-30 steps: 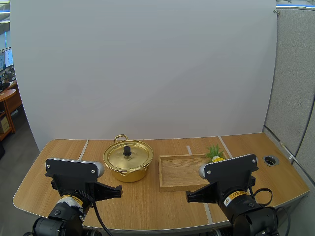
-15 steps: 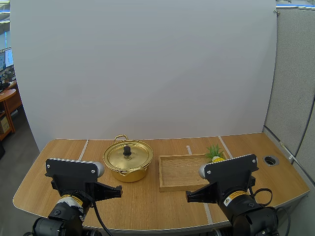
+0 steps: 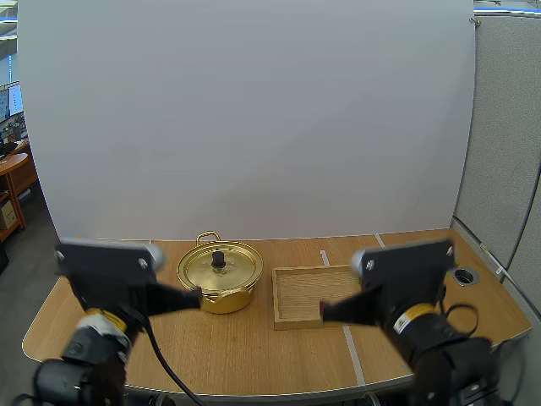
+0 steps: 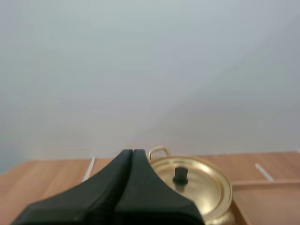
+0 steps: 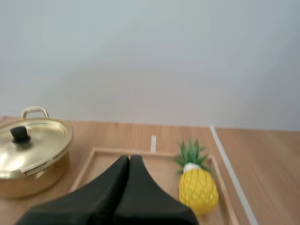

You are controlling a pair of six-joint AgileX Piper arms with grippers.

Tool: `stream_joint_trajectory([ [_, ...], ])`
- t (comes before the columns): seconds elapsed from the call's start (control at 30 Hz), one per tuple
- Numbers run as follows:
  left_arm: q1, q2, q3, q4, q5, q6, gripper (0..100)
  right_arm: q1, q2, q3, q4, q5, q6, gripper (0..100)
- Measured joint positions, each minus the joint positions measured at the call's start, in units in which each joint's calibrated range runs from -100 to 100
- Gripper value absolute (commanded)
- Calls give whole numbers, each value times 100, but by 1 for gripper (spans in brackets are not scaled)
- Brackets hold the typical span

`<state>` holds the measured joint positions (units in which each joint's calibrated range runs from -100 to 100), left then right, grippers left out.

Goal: Open the pot, put the pineapple inside, and close it

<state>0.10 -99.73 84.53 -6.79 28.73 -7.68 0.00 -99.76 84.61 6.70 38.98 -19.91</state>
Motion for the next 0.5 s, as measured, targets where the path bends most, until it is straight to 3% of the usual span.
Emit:
stream_joint_trajectory([
  [0.17,0,-12,-1015,13,44,0,0,0,-14,-1248,-133,1011,0,0],
  [0.27,0,-25,-1616,25,672,0,0,0,-14,-1879,-170,1947,0,0],
  [0.5,0,-27,-2729,47,3824,0,0,0,-24,-2968,-194,4272,0,0],
])
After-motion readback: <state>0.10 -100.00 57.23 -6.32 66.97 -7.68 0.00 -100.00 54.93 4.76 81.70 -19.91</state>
